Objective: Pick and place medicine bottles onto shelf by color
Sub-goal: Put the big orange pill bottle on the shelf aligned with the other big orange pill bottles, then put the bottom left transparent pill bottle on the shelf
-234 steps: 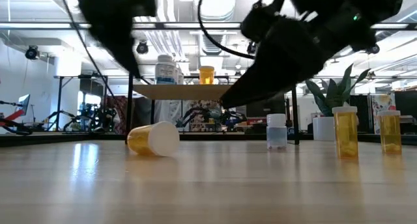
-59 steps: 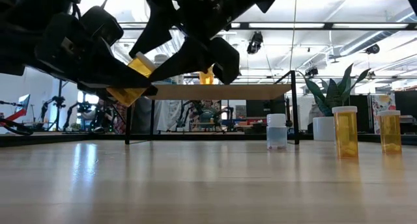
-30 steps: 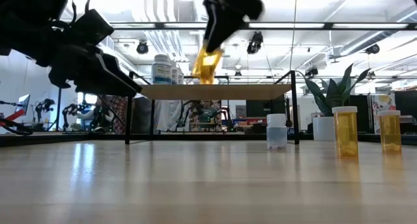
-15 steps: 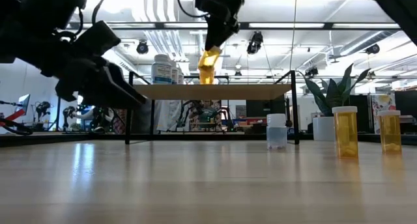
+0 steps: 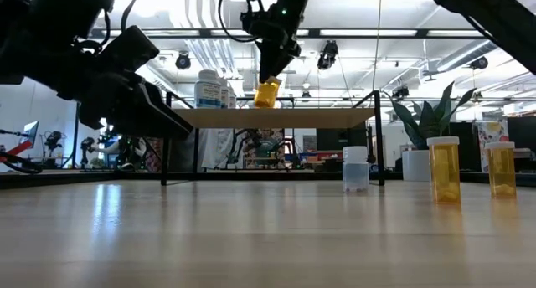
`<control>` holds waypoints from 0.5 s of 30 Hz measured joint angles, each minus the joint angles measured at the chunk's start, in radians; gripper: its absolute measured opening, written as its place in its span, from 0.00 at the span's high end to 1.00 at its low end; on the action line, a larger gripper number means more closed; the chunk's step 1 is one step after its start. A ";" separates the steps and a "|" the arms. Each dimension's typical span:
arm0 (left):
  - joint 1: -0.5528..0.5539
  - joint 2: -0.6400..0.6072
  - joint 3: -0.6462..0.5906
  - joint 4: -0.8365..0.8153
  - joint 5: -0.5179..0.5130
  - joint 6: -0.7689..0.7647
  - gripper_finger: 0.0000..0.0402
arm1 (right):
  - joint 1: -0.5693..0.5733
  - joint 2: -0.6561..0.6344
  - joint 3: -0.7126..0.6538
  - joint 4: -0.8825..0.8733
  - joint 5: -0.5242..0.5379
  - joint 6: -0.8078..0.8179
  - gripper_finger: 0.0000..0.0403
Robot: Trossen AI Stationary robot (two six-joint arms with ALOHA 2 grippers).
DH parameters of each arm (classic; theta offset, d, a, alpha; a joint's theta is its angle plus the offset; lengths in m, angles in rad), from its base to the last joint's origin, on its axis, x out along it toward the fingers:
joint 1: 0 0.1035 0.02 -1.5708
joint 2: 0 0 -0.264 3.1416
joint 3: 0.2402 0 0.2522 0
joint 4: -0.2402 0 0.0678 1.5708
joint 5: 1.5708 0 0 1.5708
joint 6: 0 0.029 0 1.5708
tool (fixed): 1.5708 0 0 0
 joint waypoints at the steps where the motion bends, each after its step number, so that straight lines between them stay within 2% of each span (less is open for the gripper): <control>1: 0.000 -0.002 0.000 -0.001 0.000 0.000 0.19 | 0.000 0.001 0.000 -0.009 -0.004 0.000 0.49; 11: 0.000 -0.004 0.000 0.000 0.001 0.000 0.19 | 0.001 -0.004 0.000 0.020 -0.004 -0.017 0.33; 15: 0.000 -0.003 0.000 0.000 0.002 0.000 0.19 | 0.001 -0.007 0.000 0.026 -0.004 -0.032 0.32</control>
